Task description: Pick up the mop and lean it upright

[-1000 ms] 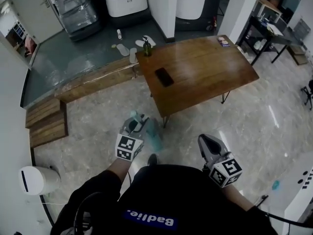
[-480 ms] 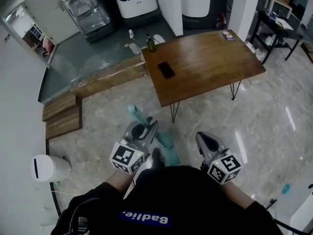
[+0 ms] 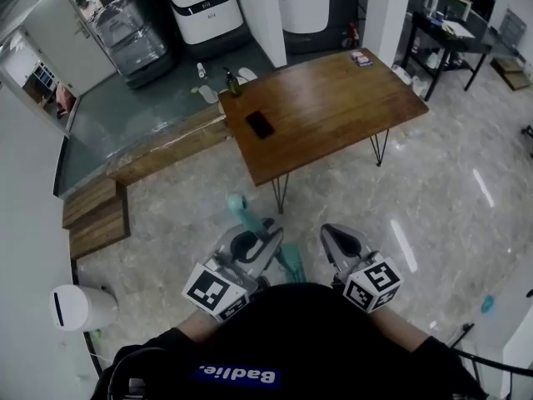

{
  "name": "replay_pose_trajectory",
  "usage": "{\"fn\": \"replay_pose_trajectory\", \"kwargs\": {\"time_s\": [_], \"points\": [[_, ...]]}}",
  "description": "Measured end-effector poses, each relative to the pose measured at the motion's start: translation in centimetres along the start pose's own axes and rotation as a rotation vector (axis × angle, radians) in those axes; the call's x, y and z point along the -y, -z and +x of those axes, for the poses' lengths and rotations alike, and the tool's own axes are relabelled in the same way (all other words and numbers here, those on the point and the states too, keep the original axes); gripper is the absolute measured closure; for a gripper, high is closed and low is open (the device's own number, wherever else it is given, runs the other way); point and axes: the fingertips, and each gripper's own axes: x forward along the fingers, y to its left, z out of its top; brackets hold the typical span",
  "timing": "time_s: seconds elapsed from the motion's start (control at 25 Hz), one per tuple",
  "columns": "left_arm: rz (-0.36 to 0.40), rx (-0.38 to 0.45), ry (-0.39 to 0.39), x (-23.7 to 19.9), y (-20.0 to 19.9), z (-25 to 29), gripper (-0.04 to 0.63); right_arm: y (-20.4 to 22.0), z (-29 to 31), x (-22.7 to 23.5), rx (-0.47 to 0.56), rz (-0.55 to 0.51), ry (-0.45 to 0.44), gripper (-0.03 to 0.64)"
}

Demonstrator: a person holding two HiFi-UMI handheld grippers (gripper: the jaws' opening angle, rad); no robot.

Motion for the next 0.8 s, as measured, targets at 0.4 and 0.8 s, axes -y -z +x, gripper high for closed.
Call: {"fn": "replay_pose_trajectory", "kwargs": {"time_s": [0.4, 0.8], "points": [[0.029, 0.035, 0.226, 3.7, -0.2, 4.0, 0.495, -1.6, -3.8, 2.0, 0.079, 0.003, 0.155, 0.614], [0.055, 0.008, 0.311, 6.6, -0.9, 10.2, 0.495, -1.6, -11.1, 6.8, 0.11, 0.018, 0.349, 0.614]]}}
